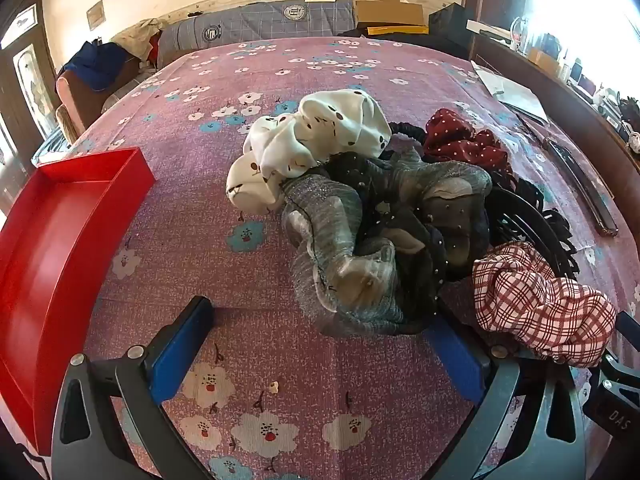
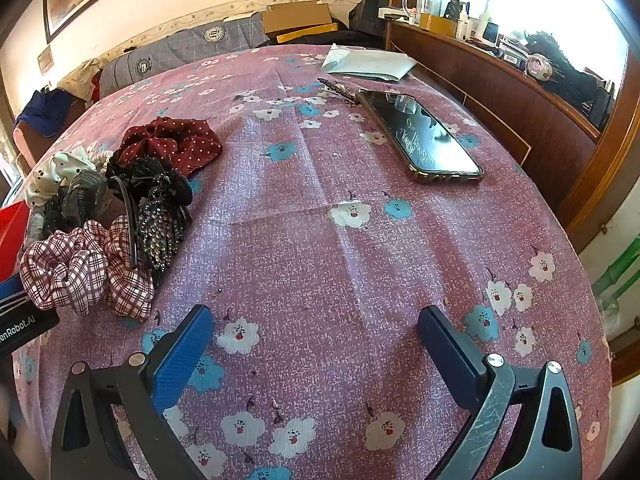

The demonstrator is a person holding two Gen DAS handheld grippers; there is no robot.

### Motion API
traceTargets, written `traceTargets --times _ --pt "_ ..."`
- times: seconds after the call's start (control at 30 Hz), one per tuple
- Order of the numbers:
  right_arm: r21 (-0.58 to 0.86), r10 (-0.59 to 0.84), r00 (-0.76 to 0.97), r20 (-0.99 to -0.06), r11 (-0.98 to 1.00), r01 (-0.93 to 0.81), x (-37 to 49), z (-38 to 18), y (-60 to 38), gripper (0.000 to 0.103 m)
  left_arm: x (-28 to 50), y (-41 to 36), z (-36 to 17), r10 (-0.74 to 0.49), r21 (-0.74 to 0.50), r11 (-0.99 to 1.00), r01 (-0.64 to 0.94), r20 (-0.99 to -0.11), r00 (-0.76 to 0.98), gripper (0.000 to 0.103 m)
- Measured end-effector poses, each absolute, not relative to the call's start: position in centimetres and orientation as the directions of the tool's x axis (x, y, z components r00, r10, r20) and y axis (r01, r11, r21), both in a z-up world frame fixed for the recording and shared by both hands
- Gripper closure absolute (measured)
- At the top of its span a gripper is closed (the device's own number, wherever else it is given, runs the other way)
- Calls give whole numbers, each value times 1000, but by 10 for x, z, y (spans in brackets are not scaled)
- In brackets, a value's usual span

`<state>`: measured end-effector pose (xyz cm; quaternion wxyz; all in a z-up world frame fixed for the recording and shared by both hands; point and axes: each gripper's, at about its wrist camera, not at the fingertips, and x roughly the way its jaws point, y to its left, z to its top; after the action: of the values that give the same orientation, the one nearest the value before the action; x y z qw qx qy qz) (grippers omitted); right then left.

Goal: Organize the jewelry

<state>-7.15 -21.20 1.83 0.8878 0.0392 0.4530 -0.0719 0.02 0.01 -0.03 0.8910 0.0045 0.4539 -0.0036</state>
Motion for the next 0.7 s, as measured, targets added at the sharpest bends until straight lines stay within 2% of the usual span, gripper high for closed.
traceTargets --times 0.7 --pt "5 -92 580 -809 987 163 -76 18 -212 0 0 0 0 -9 11 999 31 -812 583 0"
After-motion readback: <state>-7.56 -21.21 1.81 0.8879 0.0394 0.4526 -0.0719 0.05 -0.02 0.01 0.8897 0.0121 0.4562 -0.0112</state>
